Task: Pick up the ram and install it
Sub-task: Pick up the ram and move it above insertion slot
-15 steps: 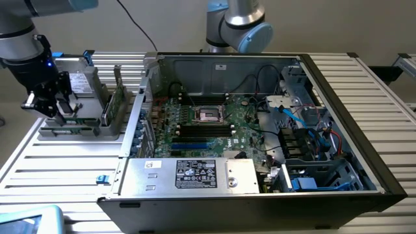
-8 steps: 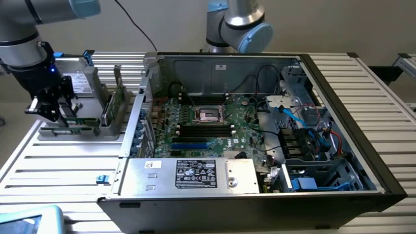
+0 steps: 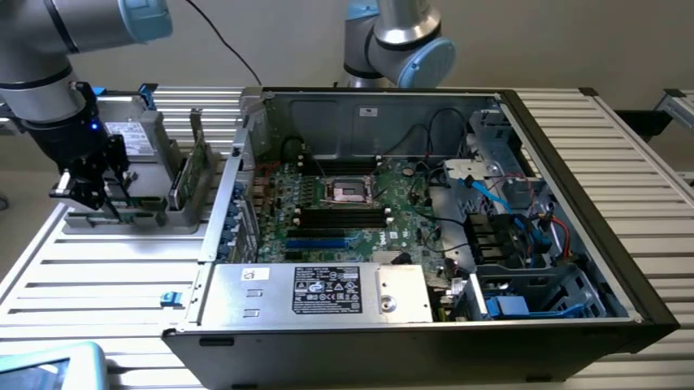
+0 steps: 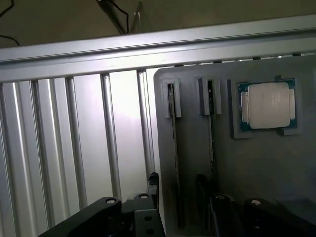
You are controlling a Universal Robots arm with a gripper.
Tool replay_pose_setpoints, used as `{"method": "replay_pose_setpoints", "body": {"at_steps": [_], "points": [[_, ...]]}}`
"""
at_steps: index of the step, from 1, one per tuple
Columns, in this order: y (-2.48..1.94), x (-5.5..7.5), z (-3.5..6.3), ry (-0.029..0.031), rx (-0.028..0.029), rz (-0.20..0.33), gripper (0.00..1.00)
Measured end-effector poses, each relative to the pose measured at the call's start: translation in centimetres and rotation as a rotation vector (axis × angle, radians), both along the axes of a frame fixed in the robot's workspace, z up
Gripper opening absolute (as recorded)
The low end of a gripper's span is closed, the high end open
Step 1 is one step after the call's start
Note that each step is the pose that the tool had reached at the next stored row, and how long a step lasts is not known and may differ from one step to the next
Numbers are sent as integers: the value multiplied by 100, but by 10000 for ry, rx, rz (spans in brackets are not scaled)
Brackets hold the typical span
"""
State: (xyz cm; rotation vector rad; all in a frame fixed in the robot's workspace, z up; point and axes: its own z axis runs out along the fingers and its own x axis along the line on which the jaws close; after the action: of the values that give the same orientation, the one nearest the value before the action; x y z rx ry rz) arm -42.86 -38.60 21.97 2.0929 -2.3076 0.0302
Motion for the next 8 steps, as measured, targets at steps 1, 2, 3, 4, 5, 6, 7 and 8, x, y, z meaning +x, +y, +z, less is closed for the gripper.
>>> {"method": "replay_pose_setpoints", "body": {"at_steps": [1,2,3,4,5,6,7,8], "points": [[0,0,-1,0,0,1,43],[0,0,-1,1,-1,0,43],[0,0,-1,1,-1,0,43],[0,0,-1,2,-1,0,43],[0,0,-1,1,-1,0,43],[0,-1,-1,-7,-1,0,43],[0,-3,-4,-38,0,1,43],[0,-7,-7,-71,0,0,43]]}}
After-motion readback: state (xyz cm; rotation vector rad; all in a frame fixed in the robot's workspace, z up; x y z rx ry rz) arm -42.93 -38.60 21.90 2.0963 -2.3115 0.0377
